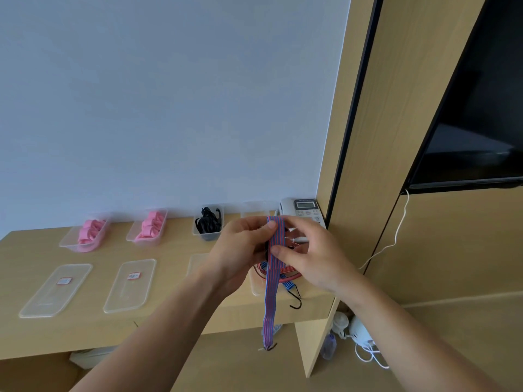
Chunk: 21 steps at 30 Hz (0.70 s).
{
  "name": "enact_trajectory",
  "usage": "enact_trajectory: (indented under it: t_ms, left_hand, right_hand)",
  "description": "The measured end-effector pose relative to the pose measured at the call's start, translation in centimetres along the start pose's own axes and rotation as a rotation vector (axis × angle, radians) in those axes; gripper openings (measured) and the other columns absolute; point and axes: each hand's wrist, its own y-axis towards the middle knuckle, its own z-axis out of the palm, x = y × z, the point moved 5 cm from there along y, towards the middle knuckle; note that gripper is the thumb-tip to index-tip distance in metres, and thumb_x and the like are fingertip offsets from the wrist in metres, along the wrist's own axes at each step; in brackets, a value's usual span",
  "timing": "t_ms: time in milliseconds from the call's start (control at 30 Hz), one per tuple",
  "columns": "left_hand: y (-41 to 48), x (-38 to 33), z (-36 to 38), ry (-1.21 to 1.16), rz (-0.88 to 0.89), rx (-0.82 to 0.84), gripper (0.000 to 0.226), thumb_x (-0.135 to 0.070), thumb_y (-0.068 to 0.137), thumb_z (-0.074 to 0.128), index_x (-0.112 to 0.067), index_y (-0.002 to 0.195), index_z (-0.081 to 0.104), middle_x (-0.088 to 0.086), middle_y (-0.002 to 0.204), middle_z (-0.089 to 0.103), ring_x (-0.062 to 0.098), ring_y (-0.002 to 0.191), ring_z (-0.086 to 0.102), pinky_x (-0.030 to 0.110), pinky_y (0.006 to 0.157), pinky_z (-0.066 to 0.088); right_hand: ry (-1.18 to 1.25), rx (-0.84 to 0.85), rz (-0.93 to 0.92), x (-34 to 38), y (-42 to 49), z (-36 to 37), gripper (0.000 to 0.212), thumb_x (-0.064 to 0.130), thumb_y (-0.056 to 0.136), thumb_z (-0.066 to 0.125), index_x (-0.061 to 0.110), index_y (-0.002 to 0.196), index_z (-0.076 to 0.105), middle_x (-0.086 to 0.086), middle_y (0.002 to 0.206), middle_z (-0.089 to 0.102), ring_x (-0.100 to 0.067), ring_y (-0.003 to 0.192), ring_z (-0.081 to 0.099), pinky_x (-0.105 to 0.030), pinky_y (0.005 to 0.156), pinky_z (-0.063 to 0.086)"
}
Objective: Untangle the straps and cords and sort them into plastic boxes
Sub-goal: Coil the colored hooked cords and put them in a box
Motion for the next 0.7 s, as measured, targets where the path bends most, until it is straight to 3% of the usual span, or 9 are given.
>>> enact_trajectory:
  t_ms: [67, 233, 367, 433, 567, 700]
  left_hand:
    - [-0.1, 0.1, 0.0, -0.014, 0.002, -0.005, 0.026, -0.009, 0.099, 0.063, 0.007, 0.120, 0.066, 0.026, 0.110, 0.076, 0.035, 0.096, 0.076, 0.040, 0.078, 0.064]
    - [-0.1, -0.3, -0.1, -0.030, -0.001, 0.030, 0.052, -0.025, 0.085, 0.078, 0.011, 0.121, 0.064, 0.035, 0.118, 0.069, 0.035, 0.093, 0.073, 0.040, 0.078, 0.063]
    - [0.1, -0.1, 0.3, 0.032, -0.051, 0.058, 0.067, -0.049, 0.081, 0.078, 0.006, 0.117, 0.069, 0.021, 0.103, 0.077, 0.028, 0.087, 0.076, 0.040, 0.082, 0.064]
    - [0.0, 0.2, 0.6, 0.043, -0.079, 0.080, 0.066, -0.060, 0.077, 0.076, -0.003, 0.112, 0.077, 0.020, 0.103, 0.077, 0.030, 0.089, 0.077, 0.040, 0.083, 0.064]
    - [-0.4, 1.3, 1.1, 0.031, -0.160, 0.082, 0.068, -0.074, 0.078, 0.067, -0.015, 0.106, 0.081, 0.023, 0.107, 0.077, 0.034, 0.091, 0.077, 0.043, 0.080, 0.063]
    - [-0.7, 2.1, 1.5, -0.007, -0.245, 0.056, 0.064, -0.068, 0.084, 0.062, -0.008, 0.088, 0.082, 0.027, 0.102, 0.076, 0.034, 0.083, 0.076, 0.045, 0.078, 0.064]
  right_hand:
    - [0.017, 0.094, -0.017, 0.2, 0.3, 0.0, 0.044, 0.014, 0.082, 0.079, 0.037, 0.117, 0.066, 0.014, 0.105, 0.072, -0.006, 0.102, 0.065, -0.032, 0.089, 0.054]
    - [0.088, 0.010, -0.050, 0.8, 0.7, -0.9, 0.039, 0.025, 0.068, 0.080, 0.039, 0.103, 0.069, 0.018, 0.103, 0.072, -0.005, 0.103, 0.066, -0.035, 0.085, 0.057]
    - [0.203, -0.067, -0.044, 0.6, 1.3, -1.7, 0.042, 0.021, 0.062, 0.084, 0.031, 0.099, 0.068, 0.008, 0.095, 0.074, -0.010, 0.088, 0.069, -0.030, 0.076, 0.055]
    - [0.217, -0.067, -0.050, 0.5, 1.5, -1.9, 0.043, 0.019, 0.061, 0.086, 0.027, 0.100, 0.070, 0.004, 0.093, 0.075, -0.013, 0.084, 0.070, -0.029, 0.075, 0.054]
    - [0.305, -0.064, -0.037, 0.2, 1.7, -2.0, 0.043, 0.011, 0.065, 0.086, 0.023, 0.102, 0.071, -0.003, 0.094, 0.076, -0.022, 0.084, 0.073, -0.041, 0.076, 0.061]
    - [0.289, -0.150, -0.104, 0.6, 1.9, -2.8, 0.041, 0.012, 0.066, 0.084, 0.021, 0.102, 0.069, 0.001, 0.093, 0.076, -0.017, 0.083, 0.072, -0.032, 0.076, 0.059]
